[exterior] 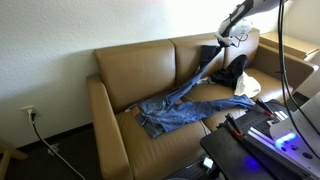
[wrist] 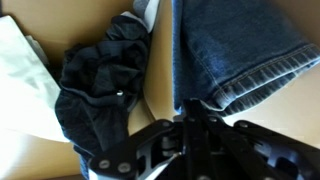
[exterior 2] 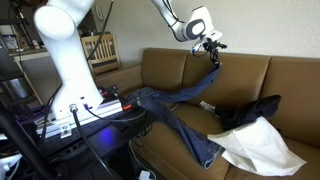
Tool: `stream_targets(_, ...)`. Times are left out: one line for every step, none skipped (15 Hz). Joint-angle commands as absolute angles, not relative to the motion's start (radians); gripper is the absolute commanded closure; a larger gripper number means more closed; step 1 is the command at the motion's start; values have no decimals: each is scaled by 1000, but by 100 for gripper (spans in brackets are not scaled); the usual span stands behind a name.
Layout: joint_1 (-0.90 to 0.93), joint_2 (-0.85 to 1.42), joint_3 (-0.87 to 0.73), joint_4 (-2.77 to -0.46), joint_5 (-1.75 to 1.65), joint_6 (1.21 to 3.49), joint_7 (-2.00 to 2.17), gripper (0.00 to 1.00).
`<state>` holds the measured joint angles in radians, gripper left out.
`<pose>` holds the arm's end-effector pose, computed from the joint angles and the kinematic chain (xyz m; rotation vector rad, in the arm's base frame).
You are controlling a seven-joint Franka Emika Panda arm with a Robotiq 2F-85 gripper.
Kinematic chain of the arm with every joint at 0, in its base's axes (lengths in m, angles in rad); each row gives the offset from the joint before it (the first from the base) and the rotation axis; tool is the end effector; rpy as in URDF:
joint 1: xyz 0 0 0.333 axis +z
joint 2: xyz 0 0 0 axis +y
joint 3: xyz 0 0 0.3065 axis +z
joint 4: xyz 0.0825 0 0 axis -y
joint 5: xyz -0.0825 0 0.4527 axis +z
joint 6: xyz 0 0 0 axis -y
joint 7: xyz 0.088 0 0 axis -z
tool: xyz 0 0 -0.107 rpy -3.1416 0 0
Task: Unfold the right leg of the denim trousers
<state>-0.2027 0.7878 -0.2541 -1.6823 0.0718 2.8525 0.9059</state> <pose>0.6774 -0.3161 0.1372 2.4014 -1.8602 0.6573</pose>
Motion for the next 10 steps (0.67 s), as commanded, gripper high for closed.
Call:
stream_targets(-136, 835, -382, -1602, 127, 2682, 1024, 100)
stream_targets(-128, 837, -400, -1588, 123, 2615, 1065, 100)
stream_targets(-129, 840, -405, -1564, 116, 2534, 1101, 100)
stream_targets(-132, 837, -404, -1546, 110, 2458, 1136, 100)
stream_targets(-142, 834, -395, -1521, 102, 2370, 1160, 100)
stream_targets(-142, 839, -397, -1494, 93, 2289, 1201, 100)
stream_targets(-140, 842, -399, -1468, 84, 2214, 1247, 100)
stream_targets(-130, 861, -415, -1441, 59, 2173, 1313, 100)
stream_targets(-118, 869, -429, -1421, 30, 2139, 1382, 100)
stream_targets(-113, 882, -438, -1401, -1, 2110, 1439, 100)
